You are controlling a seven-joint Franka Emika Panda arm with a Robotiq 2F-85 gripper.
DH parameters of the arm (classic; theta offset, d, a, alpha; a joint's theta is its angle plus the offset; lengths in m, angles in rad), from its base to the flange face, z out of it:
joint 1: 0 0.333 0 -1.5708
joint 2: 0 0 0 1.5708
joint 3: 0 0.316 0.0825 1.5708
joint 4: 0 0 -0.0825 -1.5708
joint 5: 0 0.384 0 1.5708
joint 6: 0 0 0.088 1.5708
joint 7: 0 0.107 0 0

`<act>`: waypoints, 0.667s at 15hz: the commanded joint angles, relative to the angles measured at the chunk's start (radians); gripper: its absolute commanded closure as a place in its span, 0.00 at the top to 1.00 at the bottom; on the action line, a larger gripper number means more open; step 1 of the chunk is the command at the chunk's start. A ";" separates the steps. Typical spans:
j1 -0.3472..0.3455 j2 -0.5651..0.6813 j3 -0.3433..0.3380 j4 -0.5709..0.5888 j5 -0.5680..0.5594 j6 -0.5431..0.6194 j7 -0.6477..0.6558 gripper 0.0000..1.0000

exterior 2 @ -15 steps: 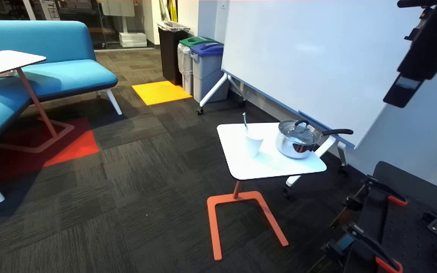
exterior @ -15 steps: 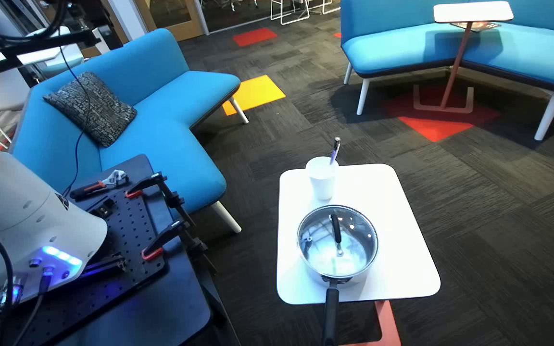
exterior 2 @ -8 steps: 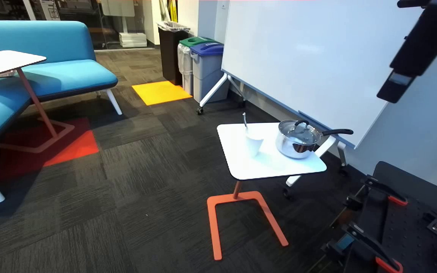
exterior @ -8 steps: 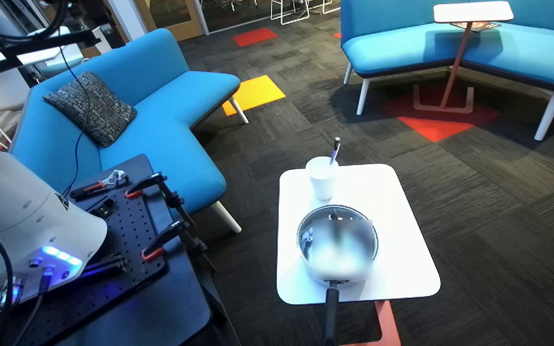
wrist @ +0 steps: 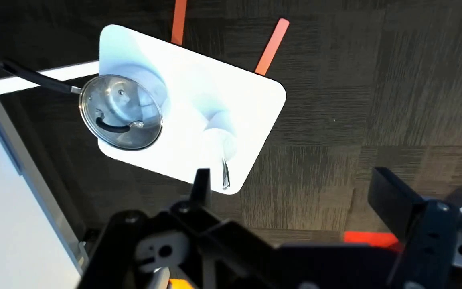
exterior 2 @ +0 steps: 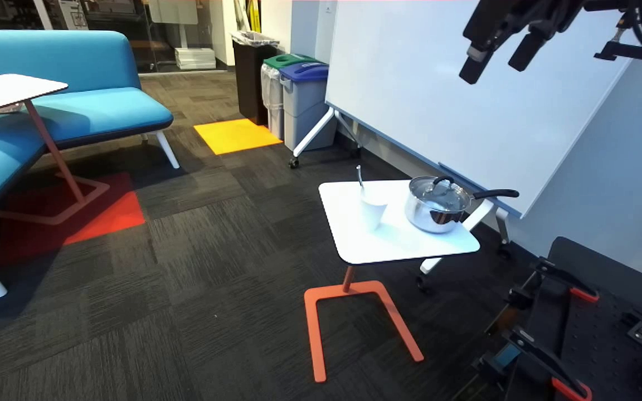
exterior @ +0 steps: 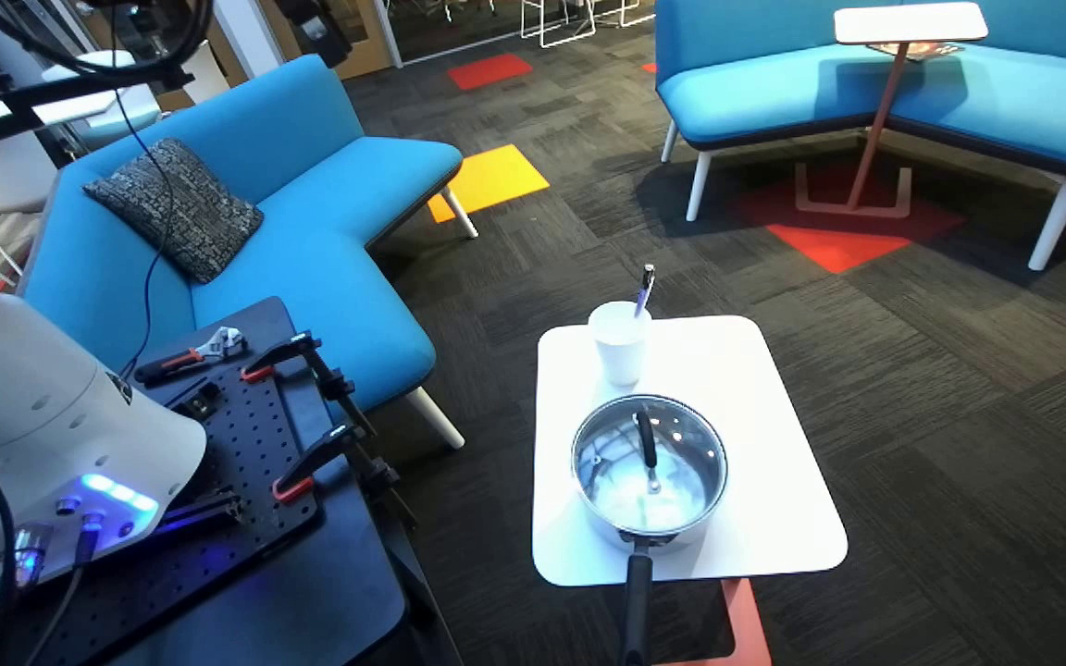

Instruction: Move the white cup backwards

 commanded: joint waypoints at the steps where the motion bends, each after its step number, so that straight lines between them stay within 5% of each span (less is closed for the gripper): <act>1: -0.010 0.154 -0.079 0.085 0.021 0.041 -0.046 1.00; 2: 0.000 0.073 -0.062 0.029 -0.004 0.031 -0.018 1.00; 7: 0.001 0.156 -0.090 0.075 -0.002 0.039 -0.027 1.00; 10: -0.031 0.295 -0.158 0.148 0.092 0.076 0.005 1.00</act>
